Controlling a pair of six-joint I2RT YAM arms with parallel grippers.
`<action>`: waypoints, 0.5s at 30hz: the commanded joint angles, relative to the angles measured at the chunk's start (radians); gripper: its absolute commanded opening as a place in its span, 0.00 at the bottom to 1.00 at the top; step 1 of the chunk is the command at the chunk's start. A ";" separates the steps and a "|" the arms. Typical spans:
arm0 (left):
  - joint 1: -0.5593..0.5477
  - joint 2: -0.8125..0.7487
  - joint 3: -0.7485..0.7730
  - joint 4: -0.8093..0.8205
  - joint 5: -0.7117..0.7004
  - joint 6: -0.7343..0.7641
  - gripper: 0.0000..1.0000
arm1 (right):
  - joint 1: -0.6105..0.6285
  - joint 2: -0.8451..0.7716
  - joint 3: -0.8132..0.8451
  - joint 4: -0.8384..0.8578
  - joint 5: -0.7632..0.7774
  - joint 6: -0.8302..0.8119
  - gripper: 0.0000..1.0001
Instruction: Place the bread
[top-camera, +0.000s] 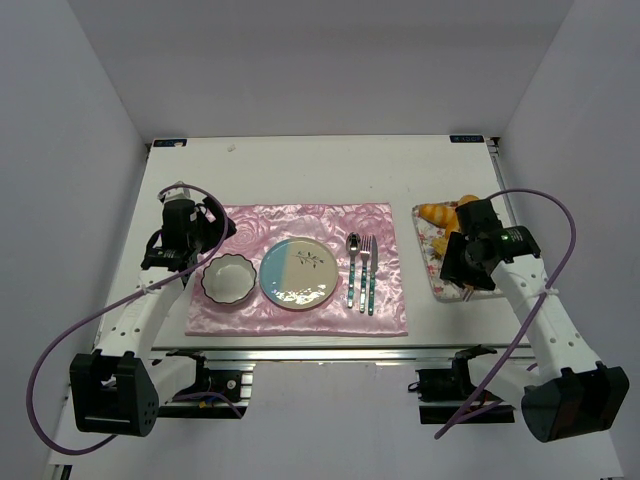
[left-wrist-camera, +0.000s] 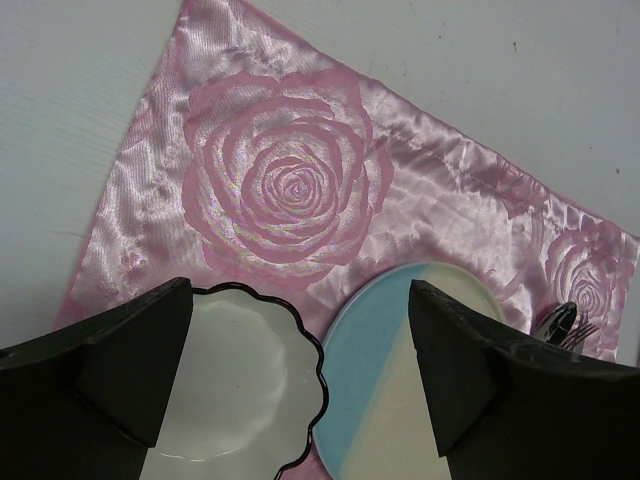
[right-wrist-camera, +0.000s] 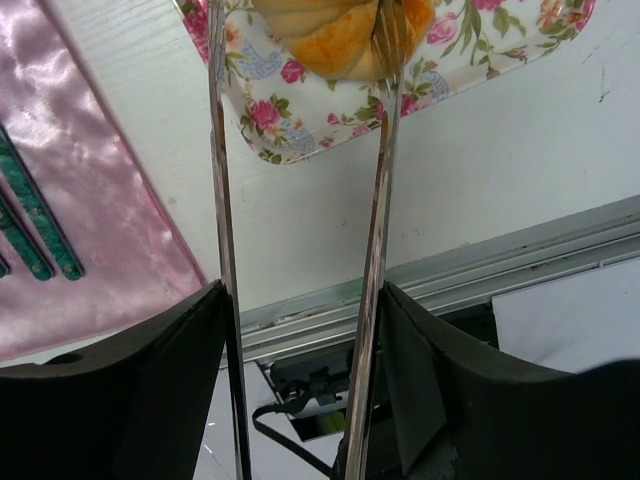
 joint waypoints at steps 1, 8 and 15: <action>-0.003 -0.005 0.008 0.008 0.001 0.008 0.98 | -0.001 0.013 0.011 0.051 0.082 0.016 0.66; -0.003 -0.008 0.008 0.014 0.002 0.007 0.98 | -0.001 -0.005 0.032 0.027 0.104 0.041 0.39; -0.003 -0.012 0.010 0.014 0.010 0.008 0.98 | -0.002 -0.071 0.138 -0.051 0.107 0.045 0.22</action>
